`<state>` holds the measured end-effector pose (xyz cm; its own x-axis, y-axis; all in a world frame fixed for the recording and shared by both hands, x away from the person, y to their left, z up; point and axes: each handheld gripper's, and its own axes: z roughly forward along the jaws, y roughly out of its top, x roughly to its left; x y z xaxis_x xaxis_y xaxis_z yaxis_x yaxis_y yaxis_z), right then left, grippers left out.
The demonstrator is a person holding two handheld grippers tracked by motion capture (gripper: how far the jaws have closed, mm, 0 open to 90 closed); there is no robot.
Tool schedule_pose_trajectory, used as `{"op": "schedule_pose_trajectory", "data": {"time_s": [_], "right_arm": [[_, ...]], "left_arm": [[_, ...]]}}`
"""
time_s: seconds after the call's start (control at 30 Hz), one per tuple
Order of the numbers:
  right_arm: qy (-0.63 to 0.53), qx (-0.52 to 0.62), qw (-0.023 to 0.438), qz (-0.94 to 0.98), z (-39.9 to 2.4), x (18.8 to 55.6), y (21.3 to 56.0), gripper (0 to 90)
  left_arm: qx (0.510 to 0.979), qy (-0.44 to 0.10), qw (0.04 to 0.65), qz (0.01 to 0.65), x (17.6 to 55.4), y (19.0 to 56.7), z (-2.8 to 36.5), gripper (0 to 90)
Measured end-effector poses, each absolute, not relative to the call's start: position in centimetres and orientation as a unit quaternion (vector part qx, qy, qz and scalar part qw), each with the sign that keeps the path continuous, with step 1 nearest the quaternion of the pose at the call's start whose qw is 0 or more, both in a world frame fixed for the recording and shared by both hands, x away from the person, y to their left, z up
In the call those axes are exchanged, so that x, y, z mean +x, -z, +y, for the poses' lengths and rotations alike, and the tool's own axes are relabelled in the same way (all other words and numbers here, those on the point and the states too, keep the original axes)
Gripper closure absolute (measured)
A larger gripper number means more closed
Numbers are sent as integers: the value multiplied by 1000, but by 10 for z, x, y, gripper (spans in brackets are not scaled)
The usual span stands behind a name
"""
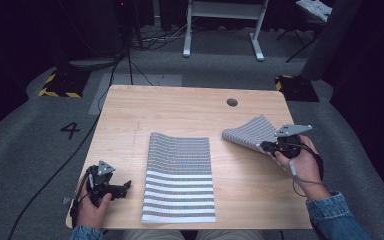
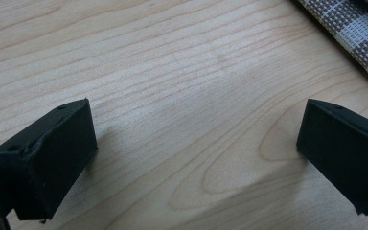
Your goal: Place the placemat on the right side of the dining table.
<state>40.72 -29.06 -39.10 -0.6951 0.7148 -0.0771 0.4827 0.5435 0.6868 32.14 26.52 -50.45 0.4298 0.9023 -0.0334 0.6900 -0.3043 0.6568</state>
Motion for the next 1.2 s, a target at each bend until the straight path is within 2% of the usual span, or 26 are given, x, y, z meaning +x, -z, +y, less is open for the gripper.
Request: {"op": "schedule_pose_trajectory", "data": {"time_s": [0.07,0.17,0.23,0.4,0.43,0.5,0.67,1.03,1.2], "right_arm": [[-324,350,127,870,-289,409,400,679],[-363,361,87,855,-287,408,410,434],[-393,372,70,838,-289,408,407,400],[-398,408,128,812,-309,410,394,376],[-398,432,151,795,-322,411,391,363],[-395,443,161,789,-330,411,390,359],[-353,504,198,763,-374,411,409,339],[-285,567,206,745,-417,419,450,278],[-275,591,169,739,-426,422,471,239]], "left_arm": [[789,-174,305,505,321,505,265,2],[789,-174,305,505,321,505,265,2],[789,-174,305,505,321,505,265,2],[789,-174,305,505,321,505,265,2],[789,-174,305,505,321,504,265,2],[787,-173,306,507,322,505,265,1],[786,-176,305,508,324,505,264,2],[786,-177,304,508,324,505,264,1],[786,-176,305,508,324,505,264,2]]}}
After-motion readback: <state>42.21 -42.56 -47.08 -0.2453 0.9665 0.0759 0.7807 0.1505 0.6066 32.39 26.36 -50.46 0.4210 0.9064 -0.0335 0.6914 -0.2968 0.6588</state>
